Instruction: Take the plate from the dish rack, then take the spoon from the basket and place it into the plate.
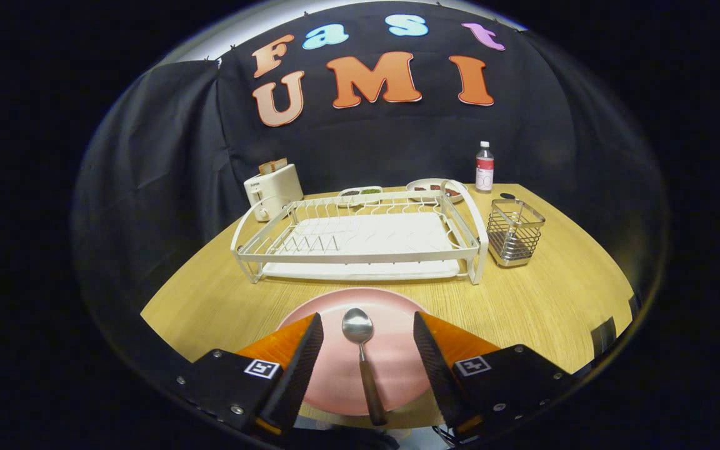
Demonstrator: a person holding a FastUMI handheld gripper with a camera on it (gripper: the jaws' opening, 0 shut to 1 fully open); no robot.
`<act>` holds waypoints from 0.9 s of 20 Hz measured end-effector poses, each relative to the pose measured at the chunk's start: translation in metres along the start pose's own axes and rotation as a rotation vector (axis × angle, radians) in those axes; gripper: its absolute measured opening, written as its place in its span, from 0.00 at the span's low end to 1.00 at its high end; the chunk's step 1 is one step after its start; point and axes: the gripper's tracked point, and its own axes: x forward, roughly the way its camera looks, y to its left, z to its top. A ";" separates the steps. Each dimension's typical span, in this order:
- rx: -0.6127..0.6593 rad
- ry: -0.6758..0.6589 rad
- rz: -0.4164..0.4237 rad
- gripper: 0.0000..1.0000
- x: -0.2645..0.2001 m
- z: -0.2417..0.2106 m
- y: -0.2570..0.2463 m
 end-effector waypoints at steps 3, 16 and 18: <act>-0.001 -0.020 -0.017 0.98 -0.003 0.026 -0.008; 0.046 -0.200 -0.102 0.98 -0.060 0.204 -0.062; 0.025 -0.237 -0.118 0.98 -0.065 0.223 -0.073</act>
